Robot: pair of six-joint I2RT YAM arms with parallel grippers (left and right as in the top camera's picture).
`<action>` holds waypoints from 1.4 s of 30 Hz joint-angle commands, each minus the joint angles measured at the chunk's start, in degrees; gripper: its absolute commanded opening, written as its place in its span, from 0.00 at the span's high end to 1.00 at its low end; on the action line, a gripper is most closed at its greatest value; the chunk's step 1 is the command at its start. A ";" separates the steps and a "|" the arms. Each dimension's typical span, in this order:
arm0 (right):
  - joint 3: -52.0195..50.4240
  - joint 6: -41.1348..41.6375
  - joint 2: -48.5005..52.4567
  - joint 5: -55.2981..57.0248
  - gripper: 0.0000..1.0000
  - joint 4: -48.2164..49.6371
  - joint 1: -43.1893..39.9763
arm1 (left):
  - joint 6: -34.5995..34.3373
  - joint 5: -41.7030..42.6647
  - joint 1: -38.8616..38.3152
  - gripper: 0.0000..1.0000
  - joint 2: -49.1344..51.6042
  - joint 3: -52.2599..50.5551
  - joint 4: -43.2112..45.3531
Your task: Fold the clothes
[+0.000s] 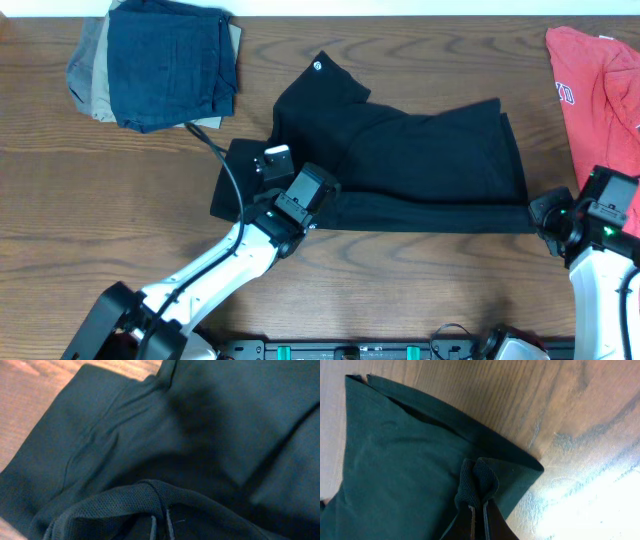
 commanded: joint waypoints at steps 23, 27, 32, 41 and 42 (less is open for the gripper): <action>0.98 0.33 14.88 7.93 0.67 12.87 1.70 | 2.67 -4.44 7.32 0.72 7.06 1.20 10.40; 1.86 -3.04 14.40 4.98 0.14 14.10 1.68 | 9.40 -4.17 7.32 0.71 6.25 1.27 9.97; 6.12 -9.49 13.14 0.42 0.01 10.78 1.68 | 10.23 -2.80 7.32 0.69 0.42 1.36 3.98; 12.37 -17.03 12.48 -7.30 0.29 -6.71 1.73 | 10.40 23.19 6.97 0.69 -6.91 1.31 -4.87; 11.61 -17.00 12.48 -7.52 0.32 -7.72 2.08 | 10.40 25.64 6.64 0.69 -5.95 1.25 -5.22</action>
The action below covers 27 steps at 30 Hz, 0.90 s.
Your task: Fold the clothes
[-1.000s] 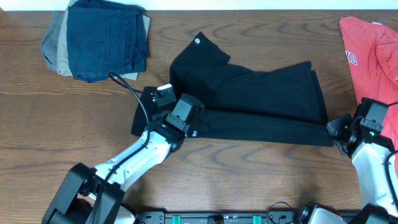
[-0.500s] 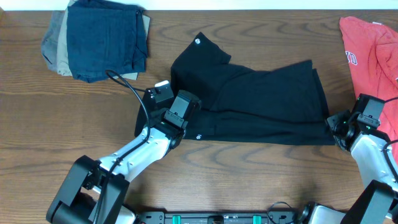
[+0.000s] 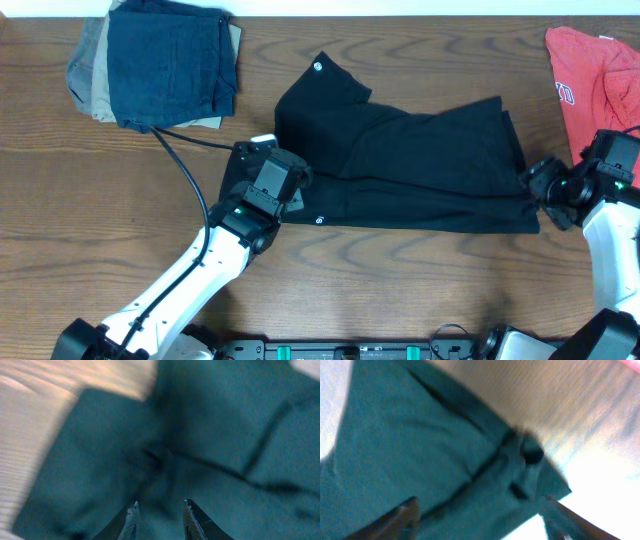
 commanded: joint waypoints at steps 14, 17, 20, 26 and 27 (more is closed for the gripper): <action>-5.40 -2.71 -0.26 -3.39 0.32 -1.57 4.68 | 0.76 12.85 -1.44 0.69 15.85 0.61 4.79; -5.42 -2.75 -0.24 -3.37 0.32 -2.01 5.01 | 0.81 10.27 -0.76 0.69 16.50 0.61 6.56; -5.42 -2.73 -0.26 -3.41 0.32 -2.32 5.38 | 1.33 10.25 0.87 0.69 17.49 0.61 8.26; -5.49 -2.73 -0.24 -3.39 0.30 -2.49 6.36 | 1.86 10.27 6.05 0.69 21.46 0.61 13.00; -5.51 -2.71 -0.24 -3.39 0.30 -2.60 6.54 | 1.86 10.27 6.80 0.69 22.21 0.61 13.79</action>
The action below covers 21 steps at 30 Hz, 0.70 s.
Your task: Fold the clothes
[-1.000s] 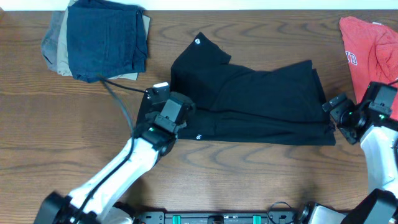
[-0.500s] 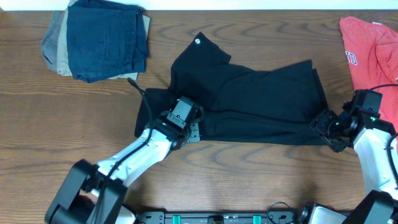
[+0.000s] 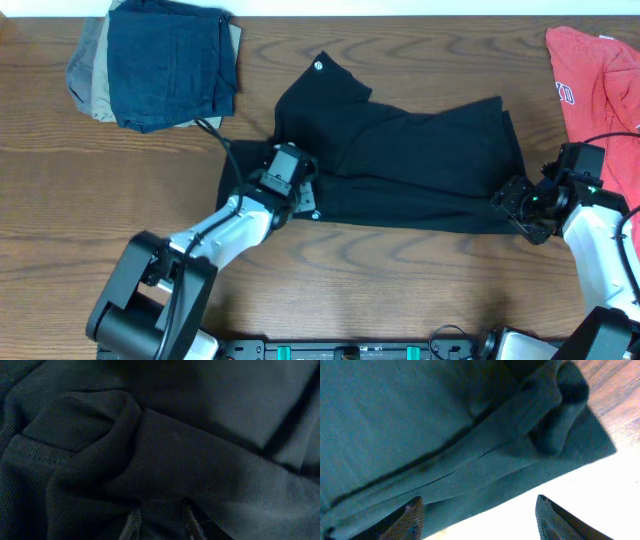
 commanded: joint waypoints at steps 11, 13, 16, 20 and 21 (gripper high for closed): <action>-0.42 -0.63 -0.24 0.15 0.19 0.33 1.01 | 5.11 -1.97 6.93 0.66 -0.22 0.61 3.61; -0.42 0.24 -0.09 0.46 0.18 0.17 1.01 | 5.11 -1.97 6.93 0.66 -2.05 0.61 2.99; -0.68 1.07 0.48 0.44 0.19 -0.13 1.01 | 5.14 -1.99 6.93 0.63 -3.80 0.61 2.38; -2.60 2.78 1.60 1.55 0.21 -0.13 1.01 | 5.11 -1.99 6.93 0.62 -4.11 0.61 1.44; -3.45 3.10 1.97 2.05 0.22 0.39 1.01 | 5.14 -1.99 6.93 0.62 -4.11 0.61 1.05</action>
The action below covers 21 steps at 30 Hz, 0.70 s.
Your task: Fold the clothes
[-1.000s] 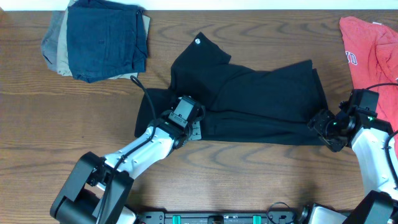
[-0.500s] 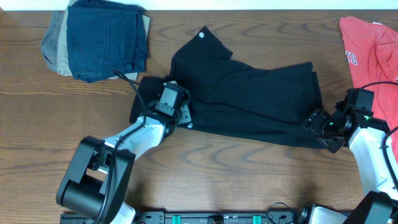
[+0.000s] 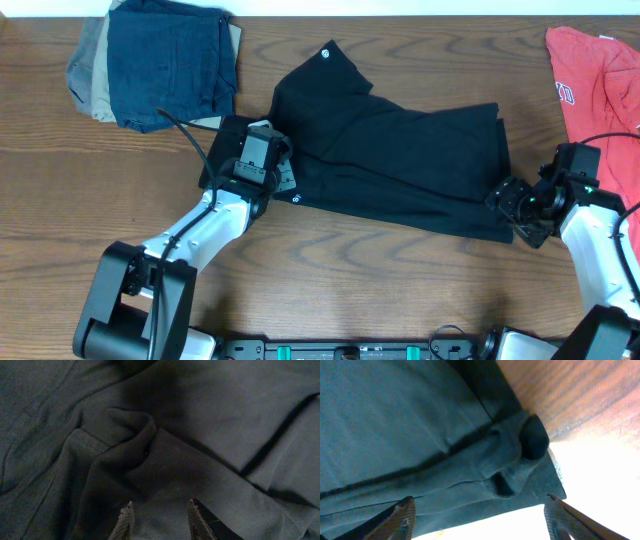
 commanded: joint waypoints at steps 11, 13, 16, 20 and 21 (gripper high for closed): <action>-4.92 2.05 3.65 2.05 0.50 7.76 0.68 | 0.81 -1.05 0.42 0.62 -0.35 -0.17 -3.08; -4.92 2.03 3.65 2.05 0.51 8.17 0.66 | 0.81 -1.05 0.42 0.61 -0.35 -0.20 -3.23; -4.87 2.01 3.63 2.05 0.51 8.48 0.63 | 0.81 -1.05 0.42 0.61 -0.33 -0.20 -3.28; -4.81 1.99 3.63 2.08 0.50 8.83 0.63 | 0.81 -1.05 0.42 0.61 -0.33 -0.22 -3.30; -4.81 1.99 3.63 2.05 0.50 9.05 0.63 | 0.81 -1.05 0.42 0.61 -0.31 -0.22 -3.37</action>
